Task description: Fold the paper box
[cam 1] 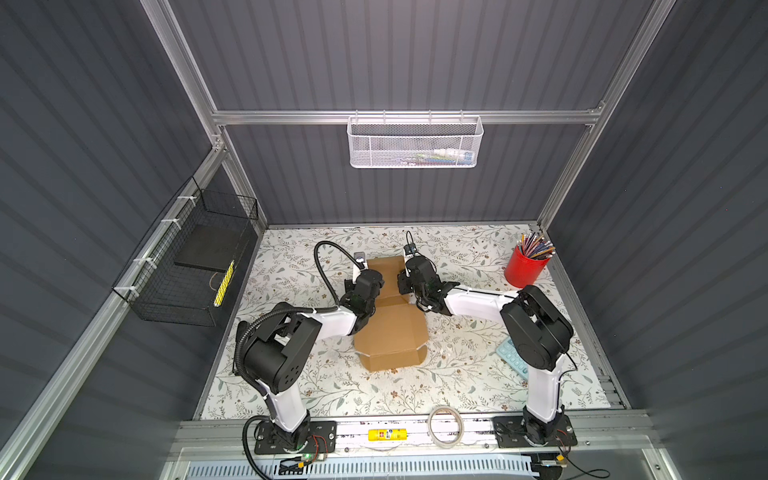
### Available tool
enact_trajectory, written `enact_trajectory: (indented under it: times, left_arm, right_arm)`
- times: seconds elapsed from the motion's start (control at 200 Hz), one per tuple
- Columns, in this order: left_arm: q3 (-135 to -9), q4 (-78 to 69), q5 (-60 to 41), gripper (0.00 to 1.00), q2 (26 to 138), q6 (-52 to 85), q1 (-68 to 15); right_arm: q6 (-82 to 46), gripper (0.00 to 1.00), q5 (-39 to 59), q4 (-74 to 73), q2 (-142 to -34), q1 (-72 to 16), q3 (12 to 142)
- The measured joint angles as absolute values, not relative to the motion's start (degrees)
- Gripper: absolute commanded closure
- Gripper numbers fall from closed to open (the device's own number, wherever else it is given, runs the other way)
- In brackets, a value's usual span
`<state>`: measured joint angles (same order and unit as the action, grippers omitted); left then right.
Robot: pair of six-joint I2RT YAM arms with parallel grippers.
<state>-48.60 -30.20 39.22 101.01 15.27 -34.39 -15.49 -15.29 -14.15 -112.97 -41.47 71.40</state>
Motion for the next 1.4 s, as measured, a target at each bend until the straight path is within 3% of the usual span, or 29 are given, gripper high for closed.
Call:
enact_trajectory:
  times: [0.67, 1.401]
  left_arm:
    - [-50.57, -24.8, 37.74, 1.0, 100.25, 15.42, -34.06]
    - [-61.06, -8.25, 35.33, 1.0, 103.7, 20.21, -33.21]
  right_arm:
    - [-14.33, 0.97, -15.68, -9.41, -113.14, -41.21, 73.63]
    - [-18.57, 0.83, -10.66, 2.2, -115.74, -39.33, 81.03]
